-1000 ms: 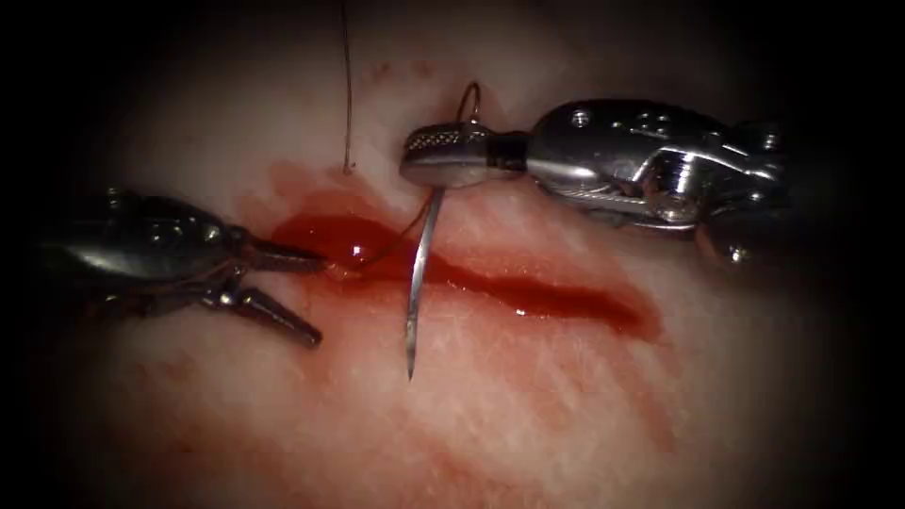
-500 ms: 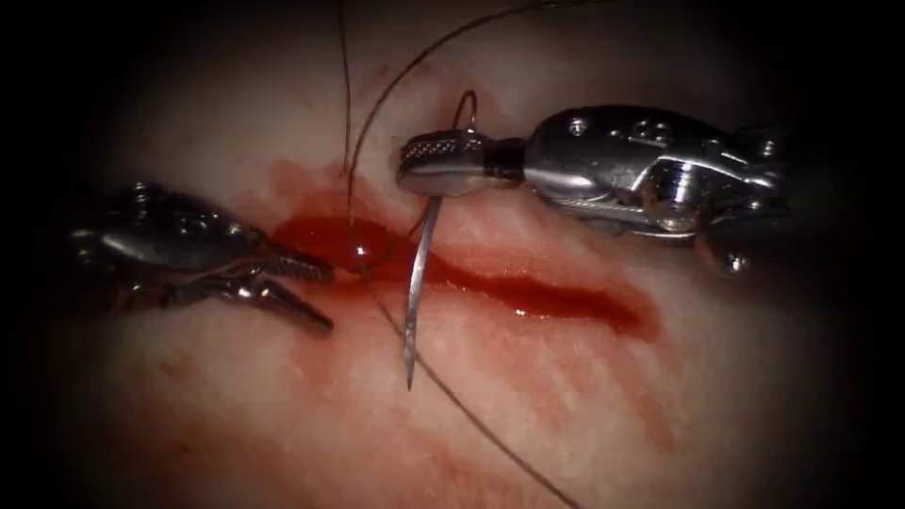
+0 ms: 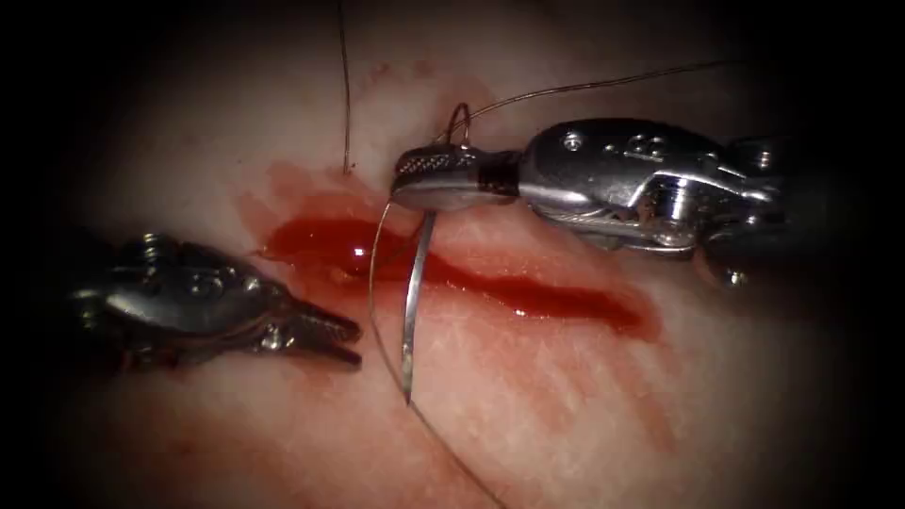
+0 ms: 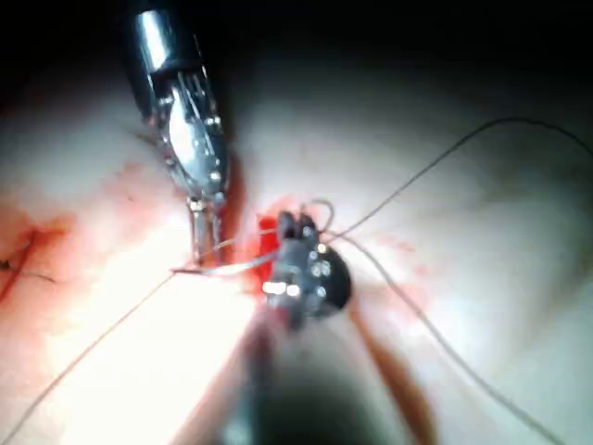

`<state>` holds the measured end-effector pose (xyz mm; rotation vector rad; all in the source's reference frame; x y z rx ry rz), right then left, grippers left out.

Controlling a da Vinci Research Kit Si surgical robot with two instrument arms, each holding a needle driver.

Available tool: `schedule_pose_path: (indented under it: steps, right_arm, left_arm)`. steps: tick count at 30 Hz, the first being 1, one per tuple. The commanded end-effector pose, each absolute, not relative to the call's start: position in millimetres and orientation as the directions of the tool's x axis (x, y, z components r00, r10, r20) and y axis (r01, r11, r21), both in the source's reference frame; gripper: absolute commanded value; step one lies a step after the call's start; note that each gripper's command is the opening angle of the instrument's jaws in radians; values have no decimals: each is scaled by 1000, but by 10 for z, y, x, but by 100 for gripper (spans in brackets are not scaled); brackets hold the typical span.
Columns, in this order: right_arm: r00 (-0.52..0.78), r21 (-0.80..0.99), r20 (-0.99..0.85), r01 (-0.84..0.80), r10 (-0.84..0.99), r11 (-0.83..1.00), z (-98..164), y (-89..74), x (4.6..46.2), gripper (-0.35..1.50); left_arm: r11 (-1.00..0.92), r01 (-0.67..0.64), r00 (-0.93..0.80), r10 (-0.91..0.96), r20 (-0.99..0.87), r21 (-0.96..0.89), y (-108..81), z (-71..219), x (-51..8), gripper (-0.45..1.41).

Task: Wound Closure

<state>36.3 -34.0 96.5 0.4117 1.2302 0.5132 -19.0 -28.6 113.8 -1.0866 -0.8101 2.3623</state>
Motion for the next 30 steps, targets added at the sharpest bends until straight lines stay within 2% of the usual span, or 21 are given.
schedule_pose_path:
  steps: [1, 2, 4, 6, 9, 17, 21, 30]
  right_arm:
    - [246, 554, -783, -143, 571, 820, 968, -340, 368, -35]
    - [246, 554, -783, -142, 571, 821, 968, -340, 367, -35]
    - [246, 554, -783, -142, 571, 821, 968, -339, 366, -35]
    - [248, 558, -779, -143, 576, 817, 968, -339, 365, -35]
    - [248, 558, -779, -145, 576, 817, 968, -340, 364, -35]
    - [249, 552, -782, -147, 571, 821, 967, -340, 366, -35]
    - [249, 547, -786, -146, 566, 824, 967, -341, 366, -35]
    - [256, 537, -791, -146, 556, 831, 967, -342, 368, -35]
  left_arm:
    - [-746, -123, -602, 580, -549, -654, -287, 1141, -196, 24]
    - [-748, -130, -599, 583, -550, -651, -283, 1139, -195, 34]
    - [-747, -150, -592, 592, -546, -647, -278, 1141, -191, 37]
    - [-708, -219, -576, 649, -497, -671, -272, 1146, -181, 17]
    - [-684, -268, -600, 670, -437, -679, -268, 1153, -172, 0]
    - [-674, -352, -642, 679, -357, -650, -264, 1177, -162, -25]
    - [-679, -383, -660, 676, -329, -627, -268, 1195, -159, -30]
    - [-691, -409, -689, 662, -295, -596, -272, 1201, -164, -27]
